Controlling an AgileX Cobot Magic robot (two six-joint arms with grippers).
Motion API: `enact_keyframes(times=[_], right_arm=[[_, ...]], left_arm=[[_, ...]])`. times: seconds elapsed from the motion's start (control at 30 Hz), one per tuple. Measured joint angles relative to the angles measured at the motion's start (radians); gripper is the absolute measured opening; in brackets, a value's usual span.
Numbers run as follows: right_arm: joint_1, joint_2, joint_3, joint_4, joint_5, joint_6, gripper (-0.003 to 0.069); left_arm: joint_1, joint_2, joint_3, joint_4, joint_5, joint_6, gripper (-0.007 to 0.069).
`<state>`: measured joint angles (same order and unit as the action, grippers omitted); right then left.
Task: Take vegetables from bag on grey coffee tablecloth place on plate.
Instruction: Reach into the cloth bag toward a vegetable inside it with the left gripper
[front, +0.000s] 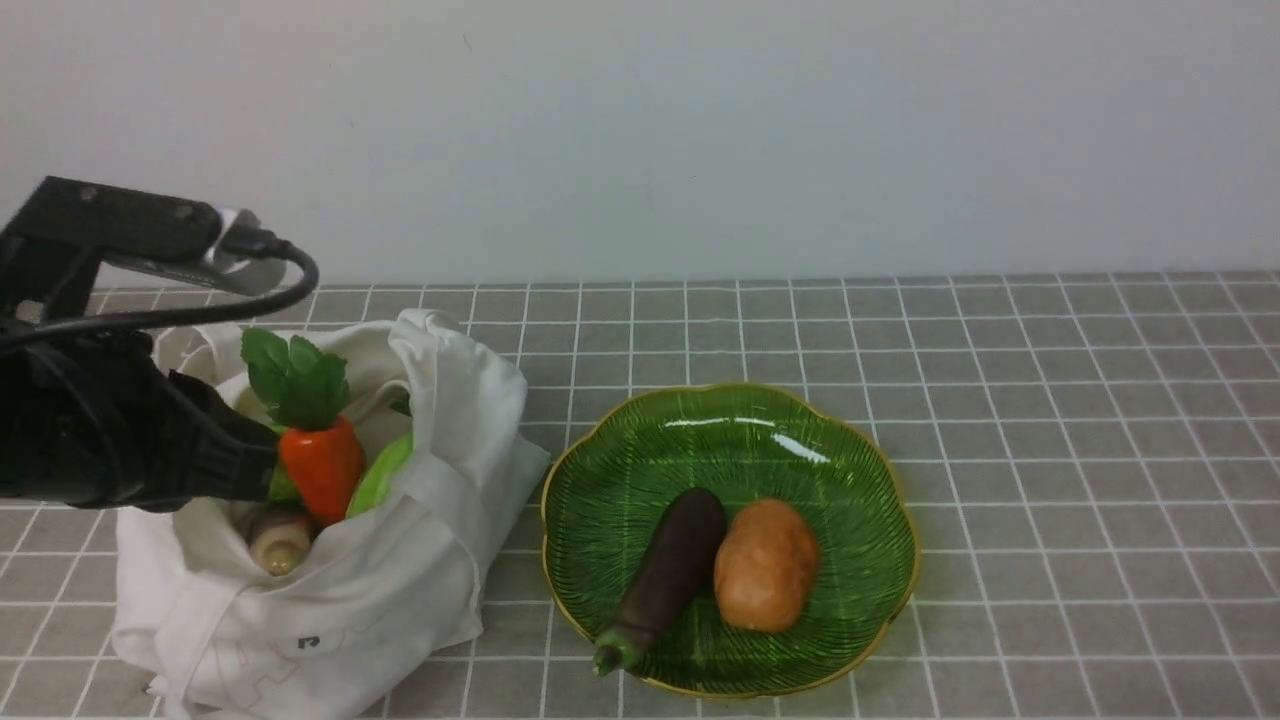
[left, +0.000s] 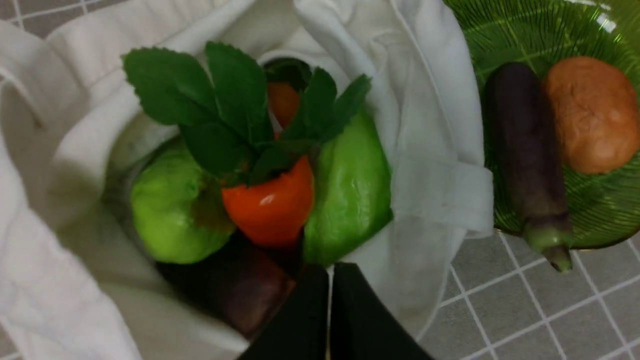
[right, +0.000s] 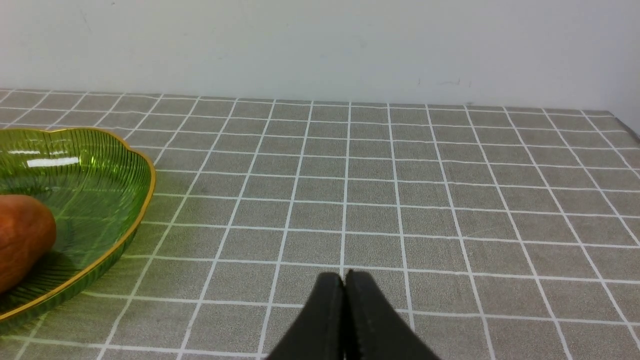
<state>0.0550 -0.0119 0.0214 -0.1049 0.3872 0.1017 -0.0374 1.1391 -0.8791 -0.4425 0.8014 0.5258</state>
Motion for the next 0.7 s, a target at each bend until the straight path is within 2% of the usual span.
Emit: enact_keyframes(times=[0.1,0.17,0.2,0.23,0.27,0.37,0.5,0.6,0.7], right_arm=[[0.000,0.000,0.000,0.000,0.000,0.000,-0.0015],[0.000,0.000,0.000,0.000,0.000,0.000,-0.0015],[0.000,0.000,0.000,0.000,0.000,0.000,-0.0015],[0.000,0.000,0.000,0.000,0.000,0.000,-0.0015],[0.000,0.000,0.000,0.000,0.000,0.000,-0.0015],[0.000,0.000,0.000,0.000,0.000,0.000,-0.0015],[0.000,0.000,0.000,0.000,0.000,0.000,-0.0015],[0.000,0.000,0.000,0.000,0.000,0.000,-0.0015],[0.000,0.000,0.000,0.000,0.000,0.000,-0.0015]], left_arm=[[0.000,0.039,0.000,-0.018,-0.032,0.068,0.0051],[0.000,0.056,-0.001,-0.034,-0.062,0.093,0.0104],[0.000,0.069,-0.002,-0.048,-0.087,0.102,0.0155],[0.000,0.069,-0.002,-0.048,-0.087,0.104,0.0155],[0.000,0.086,-0.002,-0.058,-0.120,0.109,0.0221],[0.000,0.129,-0.002,-0.064,-0.165,0.113,0.0350],[0.000,0.185,-0.002,-0.108,-0.202,0.117,0.0491],[0.000,0.216,-0.002,-0.170,-0.211,0.151,0.0545],[0.000,0.241,-0.002,-0.230,-0.222,0.229,0.0559]])
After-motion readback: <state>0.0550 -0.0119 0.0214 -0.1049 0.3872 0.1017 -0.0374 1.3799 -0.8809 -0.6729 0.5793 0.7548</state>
